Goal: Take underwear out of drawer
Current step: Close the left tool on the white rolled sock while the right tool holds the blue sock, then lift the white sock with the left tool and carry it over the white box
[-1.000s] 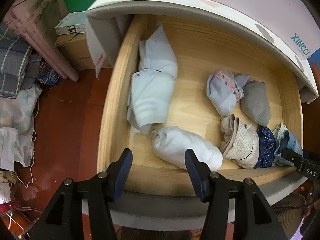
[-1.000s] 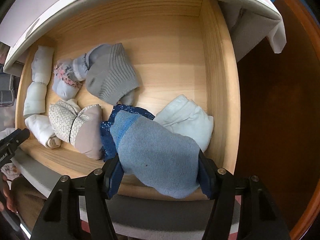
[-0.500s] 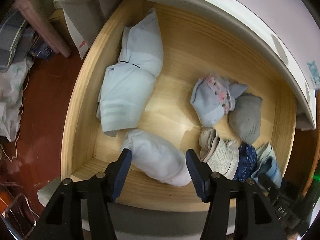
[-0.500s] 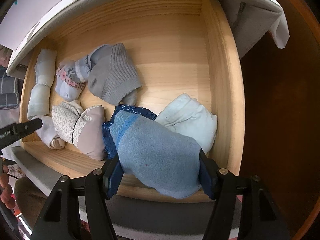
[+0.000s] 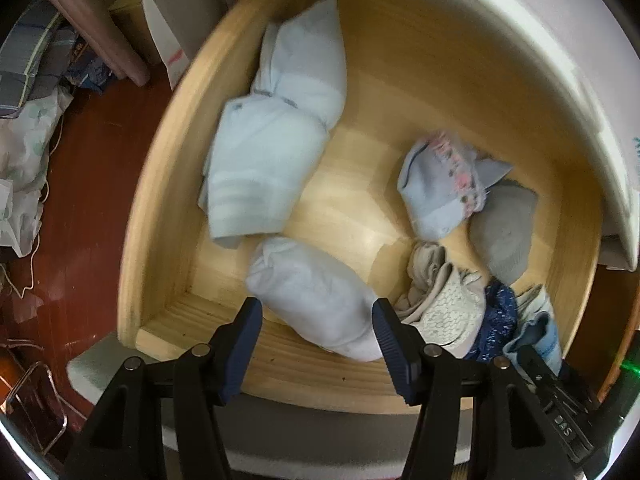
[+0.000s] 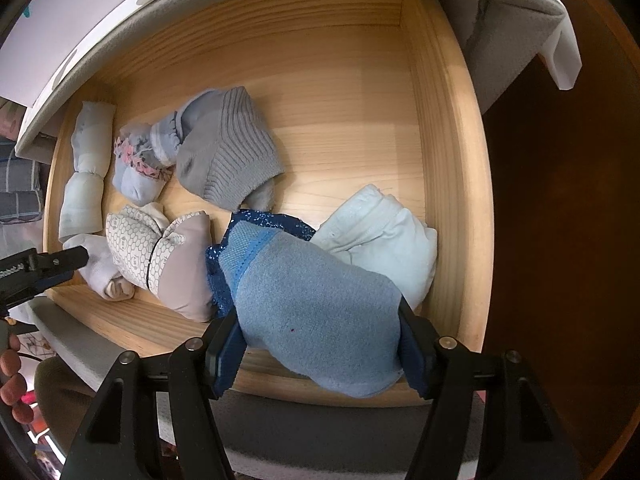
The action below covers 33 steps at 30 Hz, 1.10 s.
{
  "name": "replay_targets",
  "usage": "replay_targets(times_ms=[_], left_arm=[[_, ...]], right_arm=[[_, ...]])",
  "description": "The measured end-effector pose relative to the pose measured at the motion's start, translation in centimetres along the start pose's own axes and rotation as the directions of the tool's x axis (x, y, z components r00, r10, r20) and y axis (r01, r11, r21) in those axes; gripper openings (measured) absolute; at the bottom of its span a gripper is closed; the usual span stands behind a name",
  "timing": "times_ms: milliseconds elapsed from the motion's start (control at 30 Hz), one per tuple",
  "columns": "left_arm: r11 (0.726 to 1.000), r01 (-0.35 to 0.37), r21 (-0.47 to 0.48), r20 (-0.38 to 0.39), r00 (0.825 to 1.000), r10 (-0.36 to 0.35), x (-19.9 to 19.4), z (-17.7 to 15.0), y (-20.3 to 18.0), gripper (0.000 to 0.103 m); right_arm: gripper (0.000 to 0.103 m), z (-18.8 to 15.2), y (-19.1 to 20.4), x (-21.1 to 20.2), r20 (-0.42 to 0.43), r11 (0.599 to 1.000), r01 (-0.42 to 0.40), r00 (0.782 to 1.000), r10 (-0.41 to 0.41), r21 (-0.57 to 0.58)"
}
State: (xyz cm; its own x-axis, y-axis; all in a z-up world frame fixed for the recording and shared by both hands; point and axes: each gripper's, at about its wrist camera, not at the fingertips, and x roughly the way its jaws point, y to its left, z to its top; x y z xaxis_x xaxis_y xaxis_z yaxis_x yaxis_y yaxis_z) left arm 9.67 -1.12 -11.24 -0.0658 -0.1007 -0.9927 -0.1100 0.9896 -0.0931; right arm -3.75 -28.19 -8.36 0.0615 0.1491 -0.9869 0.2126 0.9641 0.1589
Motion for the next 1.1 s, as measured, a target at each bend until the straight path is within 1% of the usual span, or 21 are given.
replay_targets(times_ms=[67,167,433,567,733,933,1100], left_arm=[[1.000,-0.001,-0.023,-0.014,1.000,0.000,0.9,0.1,-0.1,0.059],[0.999,-0.007,-0.037,-0.009,1.000,0.006,1.6,0.4,-0.2,0.059],[0.997,-0.069,0.020,0.006,0.998,0.068,3.1,0.7,-1.6,0.066],[0.999,-0.050,0.014,-0.016,0.999,0.050,3.7,1.1,-1.4,0.067],[0.998,-0.045,0.048,-0.023,0.999,0.046,3.9,1.6,-1.0,0.067],[0.997,-0.037,0.072,-0.018,0.999,0.039,4.2,2.1,-0.4,0.062],[0.995,-0.042,0.091,-0.003,0.999,0.043,4.2,1.6,-0.9,0.053]], right_arm=[[0.063,0.0,0.0,0.0,0.000,1.000,-0.002,1.000,0.002,0.000],[0.063,0.1,-0.1,0.3,0.000,1.000,-0.007,1.000,0.007,0.006],[0.064,0.2,-0.1,0.5,-0.003,1.000,-0.005,1.000,0.005,0.009],[0.064,0.3,0.1,1.0,-0.003,1.000,-0.005,1.000,0.005,0.012],[0.064,0.3,0.1,1.1,-0.004,1.000,-0.005,1.000,0.005,0.014],[0.064,0.2,0.1,1.1,-0.005,1.000,-0.007,1.000,0.007,0.017],[0.064,0.2,0.0,1.0,-0.005,1.000,-0.008,1.000,0.008,0.020]])
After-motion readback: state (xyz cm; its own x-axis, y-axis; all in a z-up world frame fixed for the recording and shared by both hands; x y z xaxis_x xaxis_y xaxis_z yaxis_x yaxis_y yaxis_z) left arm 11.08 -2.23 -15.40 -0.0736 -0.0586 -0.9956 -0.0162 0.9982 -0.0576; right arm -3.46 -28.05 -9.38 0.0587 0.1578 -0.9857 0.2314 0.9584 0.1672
